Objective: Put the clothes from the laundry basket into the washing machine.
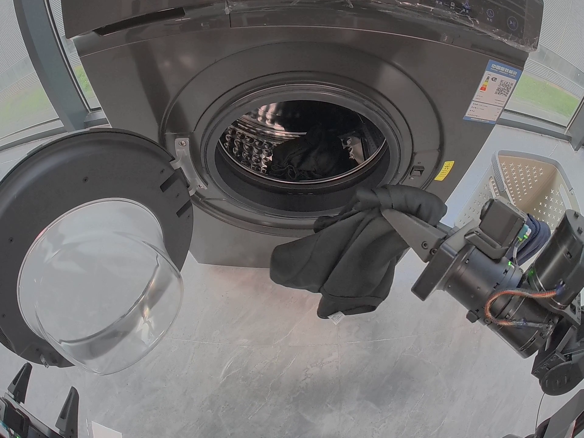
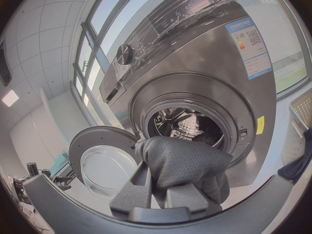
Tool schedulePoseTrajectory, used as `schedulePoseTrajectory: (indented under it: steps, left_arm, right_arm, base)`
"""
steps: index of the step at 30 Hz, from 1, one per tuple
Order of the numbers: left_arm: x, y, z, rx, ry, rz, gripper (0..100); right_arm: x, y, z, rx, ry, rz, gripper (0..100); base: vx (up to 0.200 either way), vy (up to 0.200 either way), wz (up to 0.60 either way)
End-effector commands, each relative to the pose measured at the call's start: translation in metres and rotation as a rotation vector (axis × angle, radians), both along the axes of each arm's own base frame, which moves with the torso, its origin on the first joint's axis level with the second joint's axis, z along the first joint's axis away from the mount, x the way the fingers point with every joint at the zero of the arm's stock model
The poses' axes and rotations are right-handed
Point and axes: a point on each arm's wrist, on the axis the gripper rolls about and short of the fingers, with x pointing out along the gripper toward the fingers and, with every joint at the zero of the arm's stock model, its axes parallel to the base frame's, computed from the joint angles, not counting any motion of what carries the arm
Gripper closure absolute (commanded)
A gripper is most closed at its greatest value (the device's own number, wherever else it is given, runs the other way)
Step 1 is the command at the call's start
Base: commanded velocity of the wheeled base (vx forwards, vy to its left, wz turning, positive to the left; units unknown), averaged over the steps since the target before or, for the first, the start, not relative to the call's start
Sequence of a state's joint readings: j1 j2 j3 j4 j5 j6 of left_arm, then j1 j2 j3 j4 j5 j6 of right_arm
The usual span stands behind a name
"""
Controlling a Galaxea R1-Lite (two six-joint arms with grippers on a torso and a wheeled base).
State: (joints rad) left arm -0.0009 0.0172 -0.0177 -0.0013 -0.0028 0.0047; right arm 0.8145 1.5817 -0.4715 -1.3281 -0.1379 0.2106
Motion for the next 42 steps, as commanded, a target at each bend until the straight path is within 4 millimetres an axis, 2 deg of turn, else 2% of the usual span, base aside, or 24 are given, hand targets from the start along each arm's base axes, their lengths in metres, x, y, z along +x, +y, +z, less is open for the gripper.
schedulePoseTrajectory:
  steps: [1,4,5,7,8,9,13,14,15,16,20,23,24,25,27,30,34,42]
  left_arm:
    - [0.001,0.0,-0.005,0.0,0.012,-0.007,0]
    - [0.0,0.0,-0.004,0.026,-0.012,-0.007,0]
    - [-0.002,-0.001,0.005,0.041,-0.066,-0.02,0]
    - [-0.016,-0.003,0.05,0.035,-0.263,-0.104,0]
    - [-0.019,-0.003,0.059,0.031,-0.287,-0.132,0]
    - [-0.018,-0.006,0.075,0.022,-0.25,-0.242,0]
    - [0.002,-0.01,0.071,-0.006,-0.031,-0.454,0]
    - [0.014,-0.012,0.07,-0.013,0.045,-0.527,0]
    - [0.015,-0.012,0.07,-0.015,0.05,-0.535,0]
    - [0.024,-0.013,0.071,-0.02,0.102,-0.596,0]
    - [0.037,-0.014,0.07,-0.01,0.172,-0.67,0]
    - [0.058,-0.016,0.074,-0.013,0.234,-0.739,0]
    - [0.058,-0.016,0.074,-0.013,0.234,-0.739,0]
    - [0.075,-0.019,0.08,-0.018,0.237,-0.771,0]
    - [0.09,-0.023,0.084,-0.025,0.233,-0.812,0]
    - [0.114,-0.035,0.086,-0.047,0.255,-0.889,0]
    - [0.142,-0.056,0.083,-0.045,0.282,-0.898,0]
    - [0.179,-0.098,0.074,-0.057,0.349,-0.969,0]
  right_arm:
    - [0.009,0.018,-0.003,-0.001,0.007,0.019,100]
    - [0.014,0.022,-0.001,0.016,-0.004,0.003,100]
    - [0.014,0.023,0.001,0.026,-0.011,-0.003,100]
    - [0.015,0.025,-0.001,0.027,-0.014,-0.002,100]
    - [0.015,0.025,0.0,0.03,-0.014,-0.002,100]
    - [0.016,0.026,-0.001,0.028,-0.013,0.005,100]
    - [0.017,0.038,0.0,0.045,-0.013,0.029,100]
    - [0.019,0.041,0.001,0.06,-0.018,0.032,100]
    - [0.02,0.042,0.001,0.061,-0.019,0.032,100]
    - [0.021,0.044,0.001,0.078,-0.025,0.034,100]
    - [0.022,0.045,0.004,0.093,-0.038,0.034,100]
    - [0.029,0.05,0.006,0.105,-0.046,0.026,100]
    - [0.029,0.05,0.006,0.105,-0.046,0.026,100]
    - [0.035,0.053,0.006,0.109,-0.051,0.017,100]
    - [0.04,0.057,0.005,0.11,-0.05,0.014,100]
    - [0.046,0.063,0.001,0.111,-0.041,-0.015,100]
    - [0.05,0.068,-0.004,0.105,-0.036,-0.016,100]
    - [0.05,0.065,-0.001,0.114,-0.041,-0.012,100]
  base:
    - [0.0,0.0,0.0]
    - [0.0,0.0,0.0]
    - [0.0,0.0,0.0]
    - [0.0,0.0,0.0]
    - [0.0,0.0,0.0]
    - [0.0,0.0,0.0]
    - [0.0,0.0,0.0]
    - [0.0,0.0,0.0]
    - [0.0,0.0,0.0]
    - [0.0,0.0,0.0]
    - [0.0,0.0,0.0]
    - [0.0,0.0,0.0]
    - [0.0,0.0,0.0]
    - [0.0,0.0,0.0]
    - [0.0,0.0,0.0]
    - [0.0,0.0,0.0]
    - [0.0,0.0,0.0]
    - [0.0,0.0,0.0]
